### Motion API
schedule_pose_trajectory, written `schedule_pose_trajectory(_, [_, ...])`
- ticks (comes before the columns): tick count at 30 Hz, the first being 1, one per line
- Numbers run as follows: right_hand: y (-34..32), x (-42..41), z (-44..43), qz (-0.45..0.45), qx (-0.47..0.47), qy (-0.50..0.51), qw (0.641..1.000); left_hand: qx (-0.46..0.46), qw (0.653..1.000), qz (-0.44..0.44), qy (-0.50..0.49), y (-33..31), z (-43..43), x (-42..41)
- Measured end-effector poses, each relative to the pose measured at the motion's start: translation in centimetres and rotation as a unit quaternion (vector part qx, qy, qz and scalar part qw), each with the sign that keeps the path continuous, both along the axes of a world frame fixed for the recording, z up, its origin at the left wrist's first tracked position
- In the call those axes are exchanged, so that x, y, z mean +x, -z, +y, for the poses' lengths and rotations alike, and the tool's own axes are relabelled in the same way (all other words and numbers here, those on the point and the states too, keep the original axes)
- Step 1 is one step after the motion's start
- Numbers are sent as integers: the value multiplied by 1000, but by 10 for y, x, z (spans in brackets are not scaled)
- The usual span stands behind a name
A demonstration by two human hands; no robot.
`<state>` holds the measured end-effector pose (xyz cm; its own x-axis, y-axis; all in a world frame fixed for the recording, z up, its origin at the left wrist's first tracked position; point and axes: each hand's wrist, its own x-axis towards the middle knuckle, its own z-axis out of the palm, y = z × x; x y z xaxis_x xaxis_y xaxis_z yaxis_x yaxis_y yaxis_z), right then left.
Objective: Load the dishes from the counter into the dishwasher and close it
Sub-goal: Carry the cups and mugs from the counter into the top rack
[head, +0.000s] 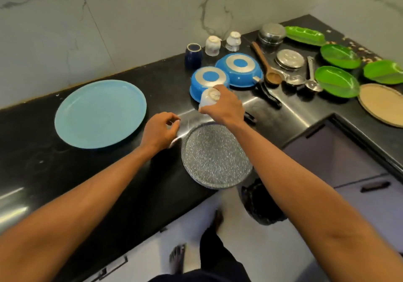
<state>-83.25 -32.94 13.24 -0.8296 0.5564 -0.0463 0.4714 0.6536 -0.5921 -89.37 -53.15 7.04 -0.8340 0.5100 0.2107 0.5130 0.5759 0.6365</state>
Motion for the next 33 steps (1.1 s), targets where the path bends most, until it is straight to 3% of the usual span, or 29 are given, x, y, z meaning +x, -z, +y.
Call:
schedule_pose_trajectory(8, [17, 153, -4, -29, -29, 146, 988, 84, 982, 7, 168, -10, 32, 106])
schedule_pose_trajectory(13, [30, 258, 4, -68, -42, 215, 973, 85, 968, -36, 234, 15, 61, 193])
schedule_pose_trajectory(17, [48, 353, 12, -118, -50, 262, 957, 23, 955, -76, 287, 47, 74, 264])
schedule_pose_trajectory(23, [95, 516, 9, -169, -112, 333, 921, -60, 954, -132, 261, 95, 83, 370])
schedule_pose_trajectory(33, [147, 751, 17, -169, -154, 430, 873, -140, 905, -161, 369, 114, 137, 576])
